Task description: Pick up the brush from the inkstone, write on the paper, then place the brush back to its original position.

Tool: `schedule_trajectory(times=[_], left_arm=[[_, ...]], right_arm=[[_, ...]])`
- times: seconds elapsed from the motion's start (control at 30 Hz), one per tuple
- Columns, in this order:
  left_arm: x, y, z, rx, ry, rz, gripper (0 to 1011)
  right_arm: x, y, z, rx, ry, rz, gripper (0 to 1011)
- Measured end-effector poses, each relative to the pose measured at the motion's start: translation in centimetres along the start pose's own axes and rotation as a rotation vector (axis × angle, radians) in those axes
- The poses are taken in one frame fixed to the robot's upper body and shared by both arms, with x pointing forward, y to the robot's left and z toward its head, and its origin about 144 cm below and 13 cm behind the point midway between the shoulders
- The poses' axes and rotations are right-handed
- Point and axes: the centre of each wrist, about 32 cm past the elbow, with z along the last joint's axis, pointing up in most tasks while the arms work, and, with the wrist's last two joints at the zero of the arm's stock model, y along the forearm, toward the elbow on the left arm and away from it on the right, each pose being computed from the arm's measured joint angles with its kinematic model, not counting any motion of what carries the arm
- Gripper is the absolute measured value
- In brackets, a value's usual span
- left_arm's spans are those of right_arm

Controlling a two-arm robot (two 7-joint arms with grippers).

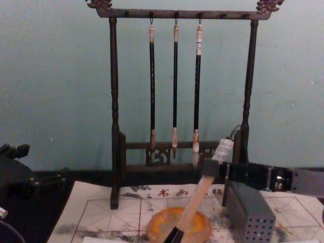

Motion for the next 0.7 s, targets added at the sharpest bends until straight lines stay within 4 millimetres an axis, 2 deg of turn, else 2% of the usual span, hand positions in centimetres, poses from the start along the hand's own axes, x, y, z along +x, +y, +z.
schedule_trajectory(times=[0.7], left_arm=[[0.0, 0.0, 0.0, 0.0, 0.0, 0.0, 1001]], right_arm=[[0.13, -0.65, 0.52, 0.034, 0.007, -0.014, 185]])
